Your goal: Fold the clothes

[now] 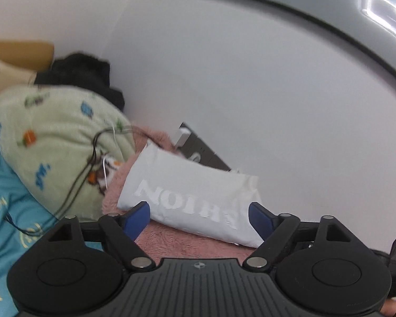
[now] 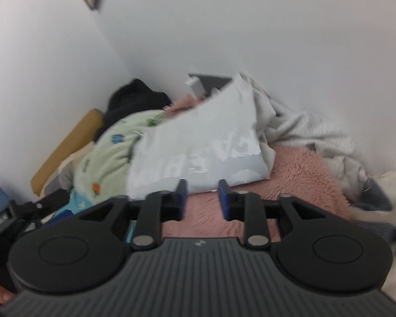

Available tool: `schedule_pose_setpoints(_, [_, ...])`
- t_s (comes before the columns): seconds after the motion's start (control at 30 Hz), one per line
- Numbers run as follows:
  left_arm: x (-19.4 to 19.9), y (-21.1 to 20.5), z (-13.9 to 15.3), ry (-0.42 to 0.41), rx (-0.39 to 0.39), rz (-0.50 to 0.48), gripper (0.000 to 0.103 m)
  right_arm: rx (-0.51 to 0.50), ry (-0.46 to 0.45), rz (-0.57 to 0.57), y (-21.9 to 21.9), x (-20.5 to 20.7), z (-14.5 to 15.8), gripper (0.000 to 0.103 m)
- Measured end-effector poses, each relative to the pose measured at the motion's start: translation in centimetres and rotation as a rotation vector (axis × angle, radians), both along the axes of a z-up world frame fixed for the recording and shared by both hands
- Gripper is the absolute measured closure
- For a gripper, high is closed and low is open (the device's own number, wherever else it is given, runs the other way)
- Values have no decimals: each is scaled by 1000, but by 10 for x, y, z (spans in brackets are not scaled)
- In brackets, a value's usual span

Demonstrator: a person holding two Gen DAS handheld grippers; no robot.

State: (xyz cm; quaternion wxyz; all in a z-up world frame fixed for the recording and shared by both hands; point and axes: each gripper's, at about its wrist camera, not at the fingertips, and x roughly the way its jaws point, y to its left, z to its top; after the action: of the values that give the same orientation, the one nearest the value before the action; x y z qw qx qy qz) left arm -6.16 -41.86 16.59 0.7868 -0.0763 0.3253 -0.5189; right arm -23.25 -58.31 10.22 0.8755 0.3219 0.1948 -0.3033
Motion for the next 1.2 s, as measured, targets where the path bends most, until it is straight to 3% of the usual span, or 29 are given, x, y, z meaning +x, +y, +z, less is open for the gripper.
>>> schedule_pose_setpoints(0.07, [-25, 15, 18, -71, -8, 0, 6, -61, -21, 22, 19, -15, 18, 21])
schedule_pose_setpoints(0.1, [-36, 20, 23, -112, -18, -4, 1, -105, -26, 32, 30, -24, 26, 21])
schedule_pose_setpoints(0.2, [-72, 37, 36, -221, -27, 8, 0, -210, -29, 61, 59, -41, 41, 21])
schedule_pose_setpoints(0.37, [-111, 59, 28, -328, -57, 17, 0, -313, -62, 77, 97, -68, 45, 21])
schedule_pose_setpoints(0.7, [-130, 110, -5, -415, -113, 128, 0, -504, -77, 45, 142, -85, 15, 21])
schedule_pose_setpoints(1.0, [-128, 127, -22, -461, -109, 164, 0, -600, -108, 20, 160, -66, -8, 21])
schedule_pose_setpoints(1.2, [-122, 130, -32, -478, -84, 187, 0, -609, -85, 21, 160, -47, -14, 21])
